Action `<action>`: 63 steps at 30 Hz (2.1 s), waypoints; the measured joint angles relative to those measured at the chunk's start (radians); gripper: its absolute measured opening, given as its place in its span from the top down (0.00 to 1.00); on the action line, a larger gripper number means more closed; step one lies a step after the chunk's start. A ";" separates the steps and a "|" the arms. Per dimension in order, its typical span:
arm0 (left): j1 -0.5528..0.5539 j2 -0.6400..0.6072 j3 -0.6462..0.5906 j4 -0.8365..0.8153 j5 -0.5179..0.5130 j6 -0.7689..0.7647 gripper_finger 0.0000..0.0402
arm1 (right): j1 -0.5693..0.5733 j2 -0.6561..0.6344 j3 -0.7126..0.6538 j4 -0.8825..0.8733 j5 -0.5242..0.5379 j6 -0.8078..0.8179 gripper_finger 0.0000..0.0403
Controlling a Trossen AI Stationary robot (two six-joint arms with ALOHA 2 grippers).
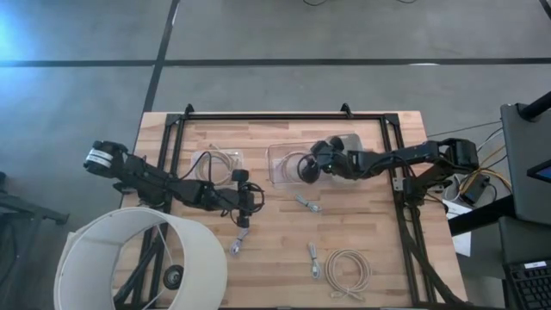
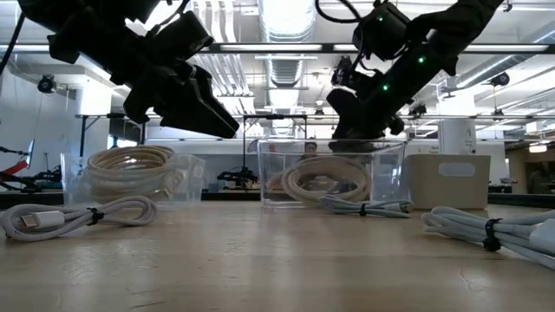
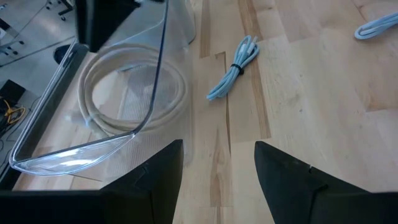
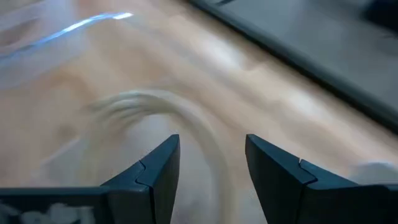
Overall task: Pick & Place USB Port
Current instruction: Put the top brown charger cable into the right transparent bin, then put the brown charger cable into the right transparent bin
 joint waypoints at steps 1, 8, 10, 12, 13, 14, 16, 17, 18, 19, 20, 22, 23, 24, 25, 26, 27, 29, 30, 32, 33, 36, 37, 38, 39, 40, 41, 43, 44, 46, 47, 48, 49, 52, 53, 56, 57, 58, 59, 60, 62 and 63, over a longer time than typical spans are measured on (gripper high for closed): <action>0.000 0.000 0.000 0.000 0.000 0.000 0.50 | -0.002 0.000 0.000 -0.002 0.027 0.000 0.56; 0.000 0.000 0.000 0.000 0.000 0.000 0.50 | 0.018 -0.026 0.000 -0.004 -0.116 0.001 0.56; 0.000 0.000 0.000 0.000 0.000 0.000 0.50 | 0.040 -0.046 0.010 -0.014 -0.176 0.004 0.56; 0.000 0.000 0.000 0.000 0.000 0.000 0.50 | 0.075 -0.068 0.025 -0.015 -0.230 -0.002 0.56; 0.000 0.000 0.000 0.000 0.000 0.000 0.50 | 0.096 -0.082 0.033 -0.020 -0.256 -0.011 0.56; 0.000 0.000 0.000 0.000 0.000 0.000 0.50 | 0.121 -0.094 0.043 -0.025 -0.279 -0.020 0.56; 0.000 0.000 0.000 0.000 0.000 0.000 0.50 | 0.178 -0.121 0.070 -0.063 -0.309 -0.031 0.56; 0.000 0.000 0.000 0.000 0.000 0.000 0.50 | 0.211 -0.131 0.087 -0.099 -0.311 -0.034 0.56; 0.000 0.000 0.000 0.000 0.000 0.000 0.50 | 0.247 -0.138 0.109 -0.140 -0.308 -0.034 0.56; 0.000 0.000 0.000 0.001 0.000 0.000 0.50 | 0.282 -0.141 0.130 -0.193 -0.298 -0.034 0.56; 0.000 0.000 0.000 0.004 0.000 0.000 0.50 | 0.323 -0.141 0.151 -0.259 -0.277 -0.029 0.56; 0.000 0.000 0.000 0.010 0.000 0.000 0.50 | 0.396 -0.121 0.204 -0.405 -0.245 0.022 0.56; 0.000 0.000 0.000 0.011 0.000 0.000 0.50 | 0.431 -0.108 0.228 -0.479 -0.245 0.057 0.56; 0.000 0.000 0.000 0.013 0.000 0.000 0.50 | 0.467 -0.089 0.251 -0.559 -0.249 0.096 0.56; 0.000 0.000 0.000 0.014 0.000 0.000 0.50 | 0.500 -0.067 0.272 -0.625 -0.271 0.143 0.56; 0.000 0.000 0.000 0.016 0.000 0.000 0.50 | 0.531 -0.046 0.290 -0.668 -0.308 0.191 0.56; 0.000 0.000 0.000 0.019 0.000 0.000 0.50 | 0.562 -0.021 0.305 -0.702 -0.358 0.237 0.56; 0.000 0.000 0.000 0.026 0.000 0.000 0.50 | 0.619 0.029 0.324 -0.741 -0.467 0.322 0.56; 0.000 0.000 0.000 0.027 0.000 0.000 0.50 | 0.645 0.057 0.331 -0.746 -0.513 0.357 0.56; 0.000 0.000 0.000 0.034 0.000 0.000 0.50 | 0.693 0.118 0.341 -0.752 -0.604 0.424 0.57; 0.000 0.000 0.000 0.033 0.000 0.000 0.50 | 0.711 0.150 0.346 -0.752 -0.650 0.452 0.58; 0.000 0.000 0.000 0.031 0.000 -0.007 0.50 | 0.747 0.234 0.379 -0.795 -0.768 0.504 0.60; 0.000 0.000 0.000 0.032 0.000 -0.012 0.50 | 0.752 0.260 0.395 -0.827 -0.776 0.506 0.61; 0.000 0.000 0.000 0.032 0.000 -0.017 0.50 | 0.755 0.287 0.411 -0.868 -0.777 0.506 0.62; 0.000 0.000 0.000 0.031 0.000 -0.020 0.50 | 0.754 0.313 0.427 -0.912 -0.777 0.506 0.62; 0.000 0.000 0.000 0.032 0.000 -0.021 0.50 | 0.752 0.337 0.442 -0.954 -0.777 0.506 0.63; 0.000 0.000 0.000 0.031 0.000 -0.024 0.50 | 0.751 0.361 0.457 -0.990 -0.776 0.506 0.63; 0.000 0.000 0.000 0.032 0.000 -0.029 0.50 | 0.745 0.396 0.480 -1.036 -0.776 0.496 0.62; 0.000 0.000 0.000 0.031 0.000 -0.029 0.50 | 0.745 0.412 0.486 -1.048 -0.776 0.485 0.61; 0.000 0.000 0.000 0.032 0.000 -0.029 0.50 | 0.745 0.441 0.492 -1.064 -0.776 0.470 0.60; 0.000 0.000 0.000 0.031 0.000 -0.029 0.50 | 0.746 0.449 0.494 -1.068 -0.777 0.465 0.59; 0.000 0.000 0.000 0.031 0.000 -0.026 0.50 | 0.746 0.453 0.495 -1.069 -0.779 0.461 0.58; 0.000 0.000 0.000 0.031 0.000 -0.020 0.50 | 0.745 0.456 0.497 -1.072 -0.780 0.456 0.58; 0.000 0.000 0.000 0.032 0.000 -0.004 0.50 | 0.745 0.453 0.514 -1.114 -0.779 0.454 0.56; 0.000 0.000 0.000 0.032 0.000 0.002 0.50 | 0.745 0.448 0.527 -1.140 -0.779 0.454 0.55; 0.000 0.000 0.002 0.030 0.000 0.007 0.50 | 0.747 0.401 0.566 -1.202 -0.731 0.462 0.55; 0.000 0.000 0.004 0.031 0.000 0.007 0.50 | 0.747 0.386 0.569 -1.209 -0.689 0.469 0.55; 0.000 0.000 0.005 0.031 0.000 0.007 0.50 | 0.747 0.374 0.569 -1.209 -0.640 0.475 0.56; 0.000 0.000 0.007 0.031 0.000 0.007 0.50 | 0.746 0.368 0.565 -1.198 -0.602 0.476 0.56; 0.000 0.000 0.008 0.031 0.000 0.007 0.50 | 0.745 0.368 0.559 -1.173 -0.586 0.475 0.56; 0.000 0.000 0.009 0.031 0.000 0.007 0.50 | 0.734 0.368 0.543 -1.124 -0.589 0.464 0.56; 0.000 0.000 0.009 0.030 0.000 0.007 0.50 | 0.731 0.372 0.536 -1.112 -0.595 0.452 0.56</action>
